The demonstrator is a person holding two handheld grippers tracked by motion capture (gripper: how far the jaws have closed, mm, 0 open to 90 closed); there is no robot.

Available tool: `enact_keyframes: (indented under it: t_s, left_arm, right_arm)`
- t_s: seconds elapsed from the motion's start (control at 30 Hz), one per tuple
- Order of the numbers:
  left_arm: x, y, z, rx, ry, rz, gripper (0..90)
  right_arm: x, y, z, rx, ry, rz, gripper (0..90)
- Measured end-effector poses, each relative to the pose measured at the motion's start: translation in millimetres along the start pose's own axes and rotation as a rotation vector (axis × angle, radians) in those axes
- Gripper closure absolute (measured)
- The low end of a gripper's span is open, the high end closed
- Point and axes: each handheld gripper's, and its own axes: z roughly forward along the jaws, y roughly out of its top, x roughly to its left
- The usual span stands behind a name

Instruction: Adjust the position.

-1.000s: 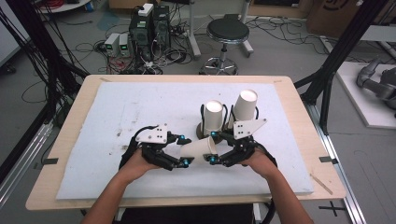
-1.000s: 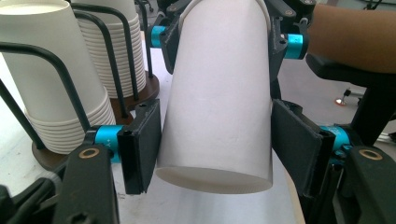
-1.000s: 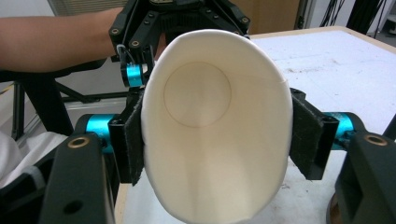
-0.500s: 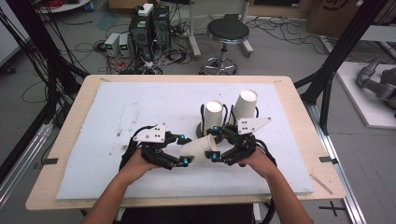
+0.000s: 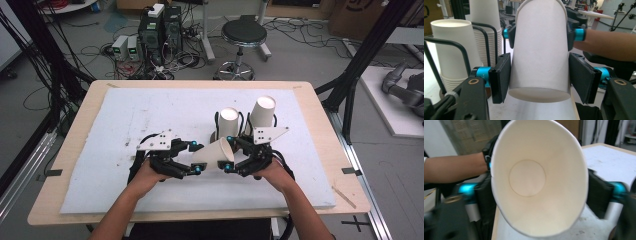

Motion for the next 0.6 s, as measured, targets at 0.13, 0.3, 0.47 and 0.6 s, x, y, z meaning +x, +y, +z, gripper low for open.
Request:
enact_keyframes:
  t_s: [0.13, 0.3, 0.47, 0.6]
  left_arm:
    - [-0.8, -0.8, 2.4, 0.024, 0.002, 0.012, 36.9]
    - [-3.7, 1.2, 6.0, 0.075, 0.057, 0.040, 34.3]
    - [-6.8, 6.5, 7.3, 0.122, 0.092, 0.065, 24.2]
    - [-7.6, 3.1, 13.5, 0.162, 0.086, 0.066, 24.0]
  right_arm:
    - [-0.1, 0.8, -1.3, -0.008, 0.008, -0.018, 28.4]
    - [-0.9, 0.7, -1.7, 0.024, -0.011, -0.029, 28.6]
    - [-1.1, 1.4, -2.4, 0.076, -0.061, -0.030, 28.9]
    - [0.6, 3.2, 0.6, 0.085, -0.055, -0.037, 28.9]
